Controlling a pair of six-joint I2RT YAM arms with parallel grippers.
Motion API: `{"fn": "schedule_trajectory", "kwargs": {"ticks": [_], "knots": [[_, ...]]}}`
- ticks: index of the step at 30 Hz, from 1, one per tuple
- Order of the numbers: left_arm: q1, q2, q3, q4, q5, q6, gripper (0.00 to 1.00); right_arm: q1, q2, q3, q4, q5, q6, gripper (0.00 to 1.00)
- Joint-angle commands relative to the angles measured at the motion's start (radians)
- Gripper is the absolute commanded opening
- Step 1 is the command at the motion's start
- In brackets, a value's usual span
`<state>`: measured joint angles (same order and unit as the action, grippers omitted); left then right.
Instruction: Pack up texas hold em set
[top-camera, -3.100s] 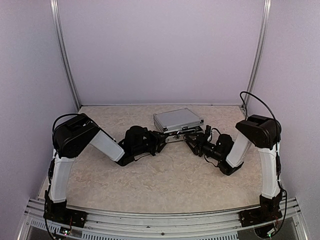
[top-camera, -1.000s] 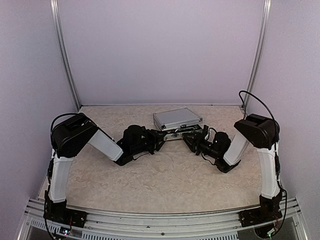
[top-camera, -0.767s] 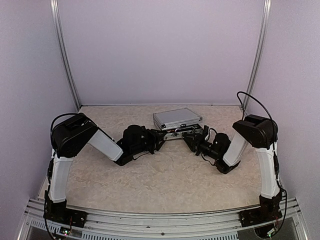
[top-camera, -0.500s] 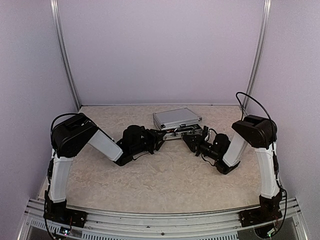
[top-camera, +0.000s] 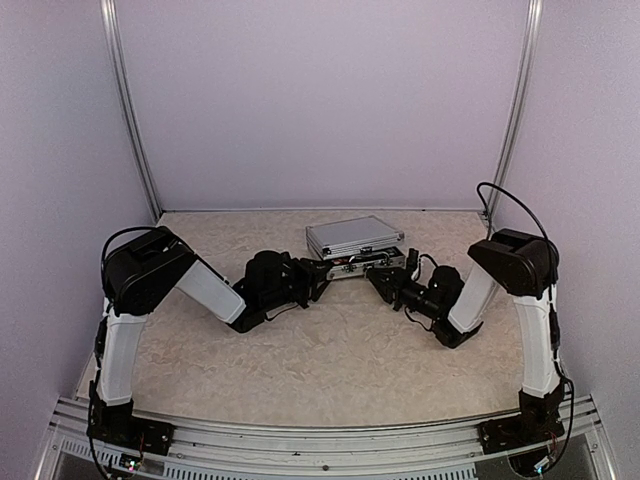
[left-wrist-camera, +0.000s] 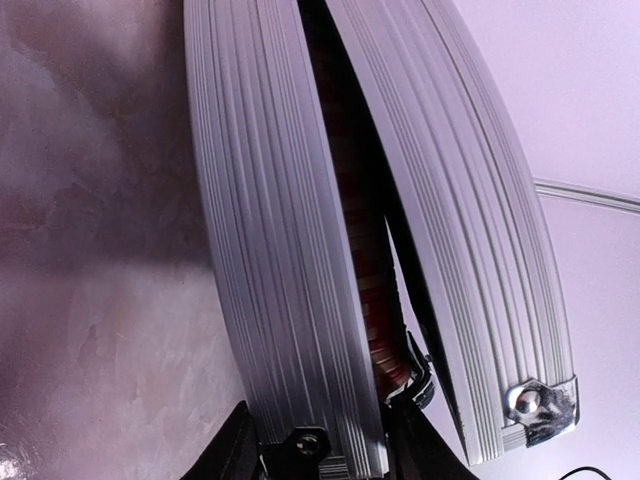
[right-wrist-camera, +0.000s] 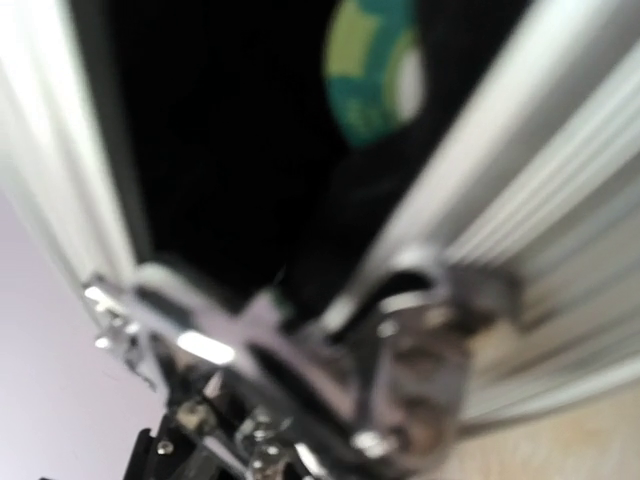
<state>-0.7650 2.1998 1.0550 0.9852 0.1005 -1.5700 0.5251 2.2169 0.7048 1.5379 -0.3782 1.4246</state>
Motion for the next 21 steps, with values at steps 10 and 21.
{"fn": "schedule_trajectory", "kwargs": {"ticks": [10,21], "knots": [[-0.01,-0.114,-0.009,0.303,0.028,0.014,0.38,-0.015,-0.128,0.011,0.099,-0.037,-0.058,0.2],[-0.009,-0.122,-0.034,0.317,0.041,0.01,0.38,-0.02,-0.149,0.066,-0.087,-0.11,-0.084,0.23]]}}
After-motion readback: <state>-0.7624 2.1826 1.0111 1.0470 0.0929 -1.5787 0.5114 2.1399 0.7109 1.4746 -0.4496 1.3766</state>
